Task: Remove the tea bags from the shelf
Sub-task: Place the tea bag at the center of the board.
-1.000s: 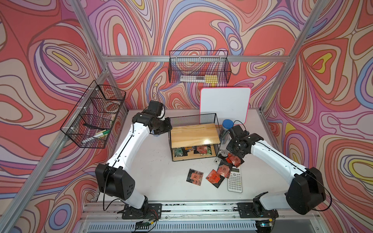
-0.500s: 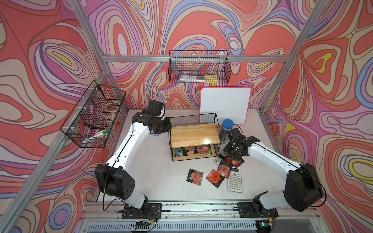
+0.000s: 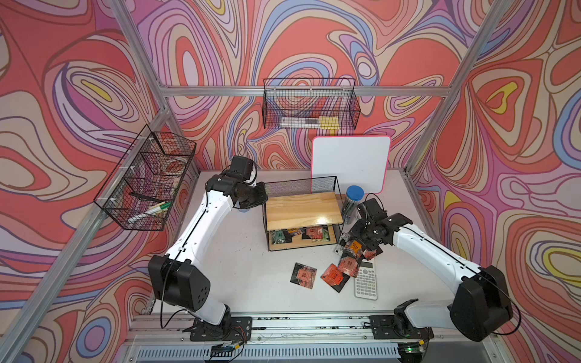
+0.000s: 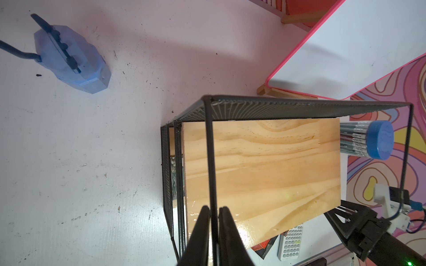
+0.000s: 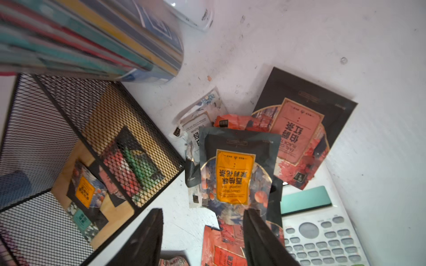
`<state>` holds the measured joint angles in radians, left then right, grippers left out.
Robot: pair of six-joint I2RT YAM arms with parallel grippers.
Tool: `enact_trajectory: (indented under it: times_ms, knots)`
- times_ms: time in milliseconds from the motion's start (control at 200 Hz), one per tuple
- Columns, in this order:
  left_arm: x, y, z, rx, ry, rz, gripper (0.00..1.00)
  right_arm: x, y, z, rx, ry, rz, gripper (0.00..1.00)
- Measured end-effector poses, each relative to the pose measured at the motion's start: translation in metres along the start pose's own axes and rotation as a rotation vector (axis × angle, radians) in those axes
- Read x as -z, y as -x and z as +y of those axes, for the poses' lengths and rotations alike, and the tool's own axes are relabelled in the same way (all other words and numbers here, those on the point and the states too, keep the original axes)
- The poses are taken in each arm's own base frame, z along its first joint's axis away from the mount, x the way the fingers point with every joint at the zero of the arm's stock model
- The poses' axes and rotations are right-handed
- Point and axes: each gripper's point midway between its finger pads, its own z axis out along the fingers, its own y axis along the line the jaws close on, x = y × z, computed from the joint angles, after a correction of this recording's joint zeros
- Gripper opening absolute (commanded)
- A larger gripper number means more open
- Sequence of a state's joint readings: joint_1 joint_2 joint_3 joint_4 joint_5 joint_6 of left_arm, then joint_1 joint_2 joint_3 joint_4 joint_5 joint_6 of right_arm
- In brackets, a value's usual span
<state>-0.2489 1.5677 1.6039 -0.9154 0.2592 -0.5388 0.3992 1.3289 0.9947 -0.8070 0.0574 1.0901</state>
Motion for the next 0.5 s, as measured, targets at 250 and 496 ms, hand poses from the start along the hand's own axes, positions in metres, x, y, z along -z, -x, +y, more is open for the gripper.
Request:
enact_trajectory:
  times_ms: [250, 496]
  knots:
    - [0.000, 0.000, 0.000, 0.000, 0.001, 0.000, 0.15, 0.034, 0.002, 0.006, -0.019, 0.090, -0.047, 0.55]
    - [0.000, 0.001, 0.001, 0.000, 0.005, -0.003, 0.14, 0.054, -0.059, 0.044, 0.091, 0.296, -0.018, 0.34]
